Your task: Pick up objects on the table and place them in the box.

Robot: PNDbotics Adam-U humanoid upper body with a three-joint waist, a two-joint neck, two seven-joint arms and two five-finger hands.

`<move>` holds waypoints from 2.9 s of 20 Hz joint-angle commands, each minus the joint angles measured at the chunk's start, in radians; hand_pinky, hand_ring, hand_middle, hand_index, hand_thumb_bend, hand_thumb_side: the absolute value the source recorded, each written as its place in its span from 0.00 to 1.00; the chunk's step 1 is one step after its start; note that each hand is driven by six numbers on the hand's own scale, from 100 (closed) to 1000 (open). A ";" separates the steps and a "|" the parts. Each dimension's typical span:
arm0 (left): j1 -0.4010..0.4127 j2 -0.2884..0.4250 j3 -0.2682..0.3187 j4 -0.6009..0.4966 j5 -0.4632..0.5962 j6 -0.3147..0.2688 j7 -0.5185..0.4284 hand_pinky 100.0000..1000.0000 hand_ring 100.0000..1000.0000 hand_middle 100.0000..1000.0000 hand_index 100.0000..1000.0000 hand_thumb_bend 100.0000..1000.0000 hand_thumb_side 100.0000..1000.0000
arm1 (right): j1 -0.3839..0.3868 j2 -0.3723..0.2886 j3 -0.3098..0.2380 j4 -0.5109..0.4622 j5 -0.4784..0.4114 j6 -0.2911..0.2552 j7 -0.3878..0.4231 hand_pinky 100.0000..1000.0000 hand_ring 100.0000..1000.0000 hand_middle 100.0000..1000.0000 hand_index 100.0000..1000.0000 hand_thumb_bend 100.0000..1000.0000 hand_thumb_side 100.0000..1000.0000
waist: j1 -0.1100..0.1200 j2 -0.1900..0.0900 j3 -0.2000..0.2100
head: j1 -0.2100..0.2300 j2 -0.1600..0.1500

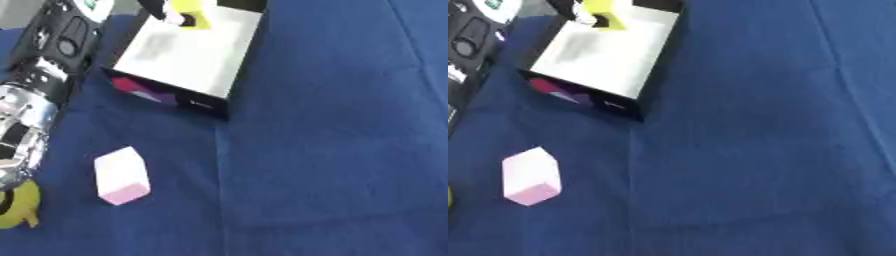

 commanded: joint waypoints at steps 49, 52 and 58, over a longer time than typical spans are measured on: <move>0.499 0.593 0.114 -0.546 0.667 0.185 0.398 0.83 0.74 0.79 0.83 0.00 0.42 | 0.084 -0.122 -0.064 0.000 -0.040 -0.055 -0.082 1.00 1.00 1.00 0.89 0.00 0.41 | -0.082 -0.145 0.225 | -0.162 0.070; 0.634 0.628 0.157 -0.647 0.710 0.216 0.452 0.83 0.74 0.79 0.83 0.00 0.41 | 0.093 -0.132 -0.072 -0.001 -0.042 -0.061 -0.092 1.00 1.00 1.00 0.89 0.00 0.41 | -0.089 -0.144 0.240 | -0.170 0.070; 0.857 0.629 0.194 -0.759 0.646 0.238 0.474 0.83 0.74 0.79 0.83 0.00 0.47 | 0.108 -0.142 -0.081 0.001 -0.043 -0.071 -0.101 1.00 1.00 1.00 0.89 0.00 0.41 | -0.102 -0.147 0.260 | -0.184 0.070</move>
